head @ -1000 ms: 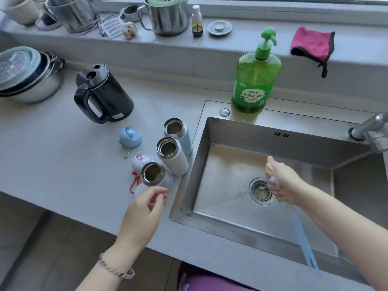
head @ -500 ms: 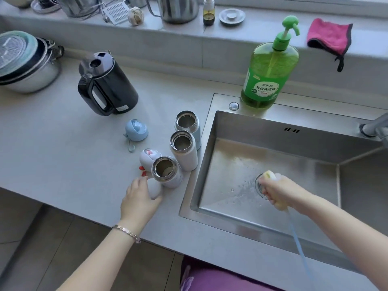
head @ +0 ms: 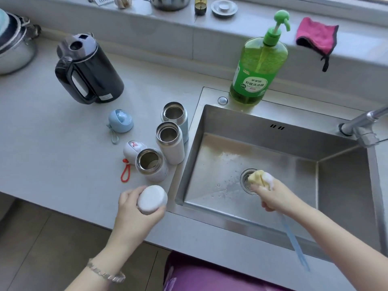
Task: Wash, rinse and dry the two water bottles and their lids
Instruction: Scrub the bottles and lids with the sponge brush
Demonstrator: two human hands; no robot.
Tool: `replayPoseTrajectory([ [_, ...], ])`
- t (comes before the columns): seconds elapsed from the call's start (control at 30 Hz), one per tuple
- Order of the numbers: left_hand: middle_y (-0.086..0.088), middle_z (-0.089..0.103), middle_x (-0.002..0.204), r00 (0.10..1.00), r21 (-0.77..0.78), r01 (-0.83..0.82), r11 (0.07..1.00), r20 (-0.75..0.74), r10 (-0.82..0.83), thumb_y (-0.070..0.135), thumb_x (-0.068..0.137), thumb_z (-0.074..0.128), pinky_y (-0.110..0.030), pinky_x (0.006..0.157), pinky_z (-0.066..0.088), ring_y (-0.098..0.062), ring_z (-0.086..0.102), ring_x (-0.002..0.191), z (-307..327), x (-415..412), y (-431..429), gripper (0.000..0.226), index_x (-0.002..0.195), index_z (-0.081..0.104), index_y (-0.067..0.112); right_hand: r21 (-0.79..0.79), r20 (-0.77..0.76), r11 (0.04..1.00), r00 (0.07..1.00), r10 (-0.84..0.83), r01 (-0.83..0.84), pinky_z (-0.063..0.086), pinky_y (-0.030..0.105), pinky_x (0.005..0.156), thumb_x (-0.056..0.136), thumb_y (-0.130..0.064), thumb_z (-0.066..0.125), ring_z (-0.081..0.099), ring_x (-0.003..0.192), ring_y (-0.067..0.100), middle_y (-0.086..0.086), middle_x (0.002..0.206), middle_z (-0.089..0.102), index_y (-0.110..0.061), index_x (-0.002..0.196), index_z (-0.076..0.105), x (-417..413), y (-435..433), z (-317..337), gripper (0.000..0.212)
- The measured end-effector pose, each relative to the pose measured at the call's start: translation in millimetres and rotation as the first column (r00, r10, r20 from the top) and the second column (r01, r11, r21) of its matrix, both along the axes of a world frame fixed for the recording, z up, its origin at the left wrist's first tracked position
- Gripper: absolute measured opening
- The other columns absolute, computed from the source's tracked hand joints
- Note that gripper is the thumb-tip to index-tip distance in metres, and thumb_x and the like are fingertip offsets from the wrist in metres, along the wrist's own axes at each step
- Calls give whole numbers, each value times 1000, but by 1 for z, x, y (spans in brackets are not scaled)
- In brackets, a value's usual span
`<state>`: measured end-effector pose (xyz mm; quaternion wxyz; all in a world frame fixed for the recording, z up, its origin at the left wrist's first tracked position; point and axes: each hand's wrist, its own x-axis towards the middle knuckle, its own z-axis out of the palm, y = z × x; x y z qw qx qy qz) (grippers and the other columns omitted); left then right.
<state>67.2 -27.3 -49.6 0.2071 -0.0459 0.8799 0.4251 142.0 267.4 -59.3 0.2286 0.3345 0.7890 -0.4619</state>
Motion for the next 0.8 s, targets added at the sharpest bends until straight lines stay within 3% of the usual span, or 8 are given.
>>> replayPoseTrajectory([
  [0.13, 13, 55, 109, 991, 329, 20, 944, 122, -63, 22, 51, 79, -9, 69, 47, 1, 61, 90, 27, 19, 48, 73, 116, 48, 32, 38, -68, 999, 997, 26, -23, 35, 14, 48, 85, -53, 38, 44, 59, 9, -10, 102, 40, -23, 105, 47, 19, 13, 15, 37],
  [0.23, 2, 62, 103, 977, 505, -73, 860, 209, -40, 5, 51, 84, -8, 66, 49, -1, 63, 82, 34, 23, 93, 65, 105, 53, 24, -22, -247, 997, 966, -72, 69, 39, 8, 54, 94, -48, 43, 50, 67, 8, -10, 96, 46, -25, 111, 42, 35, 18, 35, 29],
  [0.33, -5, 65, 105, 953, 608, -87, 789, 281, -112, 11, 53, 86, -18, 75, 54, -13, 64, 89, 39, 29, 137, 61, 108, 59, 17, -33, -505, 988, 851, -146, 150, 43, 16, 79, 90, -30, 58, 57, 90, 3, -13, 100, 59, -43, 99, 56, 49, 23, 59, 16],
  [0.4, -10, 63, 116, 926, 651, -78, 755, 327, -186, 24, 43, 83, -36, 87, 54, -20, 67, 96, 43, 38, 165, 76, 114, 59, 16, -23, -563, 990, 816, -129, 141, 39, 12, 87, 89, -42, 56, 51, 103, -5, -16, 106, 55, -49, 102, 59, 56, 20, 68, 15],
  [0.53, -5, 64, 115, 914, 729, -47, 683, 308, -265, 26, 40, 81, -28, 70, 57, -14, 70, 86, 52, 60, 208, 83, 118, 53, 14, 97, -642, 990, 766, -13, 98, 45, 19, 85, 87, -54, 42, 47, 108, 4, -13, 112, 42, -42, 119, 59, 75, 18, 67, 38],
  [0.6, 0, 69, 106, 920, 731, 1, 683, 268, -287, 24, 40, 81, -31, 73, 58, -15, 70, 84, 56, 67, 219, 72, 107, 55, 16, 0, -652, 987, 748, -123, 163, 49, 24, 80, 94, -45, 46, 51, 101, 6, -10, 106, 44, -42, 100, 68, 79, 36, 66, 23],
  [0.7, -6, 69, 107, 897, 746, 11, 666, 288, -337, 20, 44, 80, -37, 77, 58, -22, 69, 90, 61, 71, 231, 70, 111, 59, 13, -63, -597, 965, 765, -242, 256, 43, 26, 75, 96, -38, 47, 54, 84, 11, -9, 95, 47, -34, 66, 60, 84, 56, 65, 33],
  [0.8, -13, 65, 118, 861, 771, -25, 637, 340, -378, 21, 49, 77, -31, 73, 56, -25, 67, 96, 65, 65, 241, 75, 121, 57, 11, -73, -676, 974, 707, -206, 214, 44, 18, 66, 93, -44, 47, 56, 85, 11, -12, 96, 46, -45, 74, 61, 93, 49, 72, 23],
])
